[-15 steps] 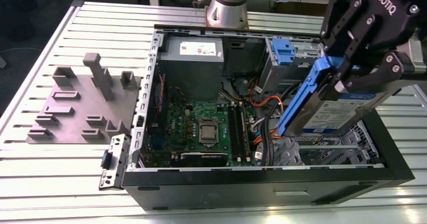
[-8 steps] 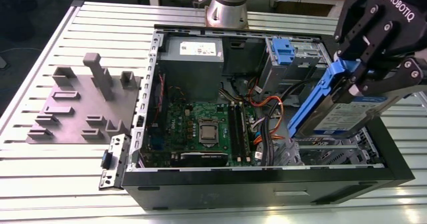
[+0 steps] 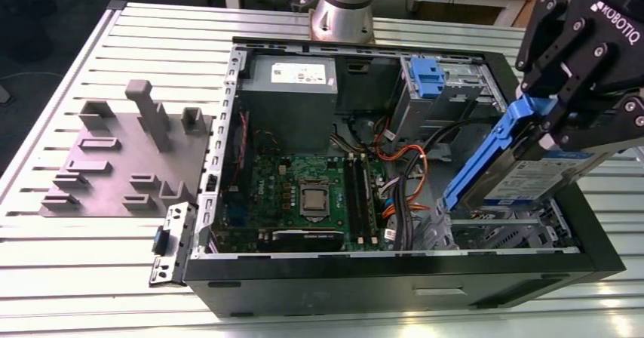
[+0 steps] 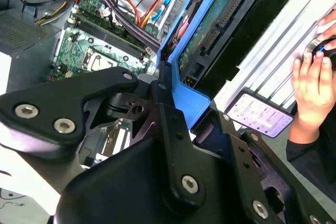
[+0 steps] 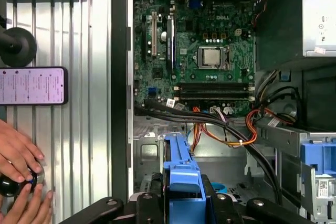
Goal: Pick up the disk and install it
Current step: 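Insert the disk into the insertion slot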
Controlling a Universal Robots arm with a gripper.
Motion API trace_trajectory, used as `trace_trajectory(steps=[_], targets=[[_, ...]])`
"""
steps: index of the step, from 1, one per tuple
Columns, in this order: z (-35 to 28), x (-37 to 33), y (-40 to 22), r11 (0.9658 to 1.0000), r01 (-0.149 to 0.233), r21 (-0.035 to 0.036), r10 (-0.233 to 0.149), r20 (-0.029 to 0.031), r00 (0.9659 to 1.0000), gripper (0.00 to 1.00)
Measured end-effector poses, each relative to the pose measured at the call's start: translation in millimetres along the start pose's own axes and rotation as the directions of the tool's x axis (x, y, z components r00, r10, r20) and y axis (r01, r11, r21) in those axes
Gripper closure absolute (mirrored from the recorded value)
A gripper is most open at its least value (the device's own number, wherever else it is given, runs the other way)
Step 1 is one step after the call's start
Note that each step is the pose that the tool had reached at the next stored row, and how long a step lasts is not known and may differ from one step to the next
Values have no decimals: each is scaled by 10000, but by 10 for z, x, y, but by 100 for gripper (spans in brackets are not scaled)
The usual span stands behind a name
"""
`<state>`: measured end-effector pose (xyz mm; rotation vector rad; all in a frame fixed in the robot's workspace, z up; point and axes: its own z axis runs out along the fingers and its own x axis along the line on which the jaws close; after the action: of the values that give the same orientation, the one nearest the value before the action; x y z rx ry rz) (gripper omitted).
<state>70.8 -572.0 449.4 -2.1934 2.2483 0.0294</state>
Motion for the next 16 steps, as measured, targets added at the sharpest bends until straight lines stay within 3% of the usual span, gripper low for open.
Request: trace_trajectory(steps=[5,16], targets=[[54,-4,-43,10000,-1,0,1,0,10000,63],[139,-7,-56,10000,0,0,0,1,10000,63]])
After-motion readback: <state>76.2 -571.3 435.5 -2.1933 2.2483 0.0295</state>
